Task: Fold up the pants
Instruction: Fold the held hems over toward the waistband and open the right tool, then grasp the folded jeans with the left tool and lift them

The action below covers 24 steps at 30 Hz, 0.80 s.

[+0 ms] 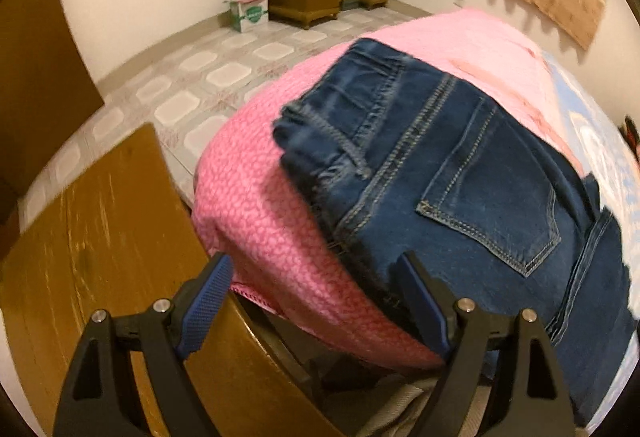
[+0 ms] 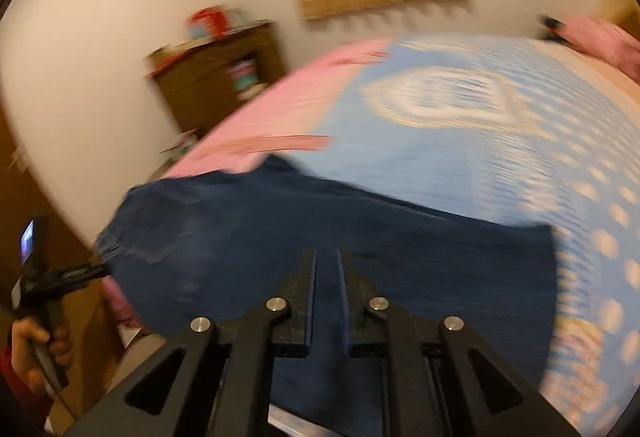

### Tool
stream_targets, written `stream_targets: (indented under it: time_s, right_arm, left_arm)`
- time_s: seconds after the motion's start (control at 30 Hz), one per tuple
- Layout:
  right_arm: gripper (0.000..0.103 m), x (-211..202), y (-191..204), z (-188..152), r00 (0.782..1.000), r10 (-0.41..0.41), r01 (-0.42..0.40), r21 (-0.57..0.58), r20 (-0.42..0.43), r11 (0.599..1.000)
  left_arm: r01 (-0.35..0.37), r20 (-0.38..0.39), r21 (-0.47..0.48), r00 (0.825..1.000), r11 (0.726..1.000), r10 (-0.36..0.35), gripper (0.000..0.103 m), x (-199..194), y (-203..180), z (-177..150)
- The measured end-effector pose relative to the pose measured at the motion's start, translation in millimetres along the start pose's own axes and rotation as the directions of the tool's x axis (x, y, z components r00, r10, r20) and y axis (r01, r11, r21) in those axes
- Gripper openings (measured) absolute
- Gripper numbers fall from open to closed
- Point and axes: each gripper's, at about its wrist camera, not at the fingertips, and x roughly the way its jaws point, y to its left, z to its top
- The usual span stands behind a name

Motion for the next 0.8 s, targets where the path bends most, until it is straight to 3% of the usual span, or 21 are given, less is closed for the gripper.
stream_targets:
  time_s: [0.07,0.13,0.2,0.23,0.37,0.43,0.57,0.7,0.73,0.77,0.8]
  right_arm:
    - [0.011,25.0,27.3,-0.2,1.0,0.014,-0.016,-0.066,-0.028,0.998]
    - [0.011,56.5,29.3,-7.5,0.995,0.049,-0.053,-0.048,-0.091,0.997]
    - [0.011,92.9,18.8,-22.3,0.977,0.043,-0.042,0.009,-0.21,0.999]
    - [0.011,85.6,14.2,-23.1,0.985,0.069,-0.062,0.052,-0.155,0.997]
    - [0.011,73.1,8.0,-23.2,0.98,0.085,-0.069,0.095,-0.178,0.993]
    - [0.011,59.6,6.1,-25.7,0.984,0.082,-0.068,0.096,-0.158,0.993]
    - [0.011,41.9,-1.0,-33.8,0.984,0.098,-0.078,0.134,-0.147,0.988]
    - [0.011,33.9,-6.2,-41.8,0.98,0.11,-0.077,0.191,-0.166,0.978]
    - [0.011,32.2,-6.2,-43.4,0.98,0.112,-0.078,0.197,-0.164,0.977]
    - [0.011,29.5,-6.5,-44.9,0.98,0.114,-0.08,0.201,-0.162,0.976]
    - [0.011,27.8,-6.6,-45.4,0.981,0.115,-0.082,0.202,-0.159,0.976]
  left_arm:
    - [0.0,0.011,-0.008,1.0,1.0,0.0,0.086,1.5,1.2,0.0]
    - [0.006,0.008,-0.019,1.0,1.0,-0.006,0.086,7.1,0.2,2.1]
    - [0.029,-0.009,-0.052,1.0,0.998,-0.03,0.086,15.0,1.5,3.9]
    - [0.048,-0.016,-0.079,0.999,0.996,-0.05,0.086,20.2,2.5,5.0]
    - [0.08,-0.05,-0.182,0.995,0.98,-0.091,0.086,43.0,5.1,7.0]
    - [0.109,-0.067,-0.269,0.989,0.957,-0.132,0.087,53.3,8.5,4.6]
    - [0.114,-0.055,-0.353,0.988,0.929,-0.142,0.102,65.2,5.1,6.6]
    - [0.125,-0.06,-0.464,0.983,0.877,-0.172,0.103,71.1,8.3,12.3]
    - [0.126,-0.059,-0.456,0.984,0.881,-0.171,0.1,69.8,6.9,10.8]
    - [0.124,-0.047,-0.433,0.986,0.893,-0.16,0.088,62.7,5.4,8.1]
    - [0.143,-0.014,-0.413,0.986,0.899,-0.164,0.061,53.4,4.0,5.4]
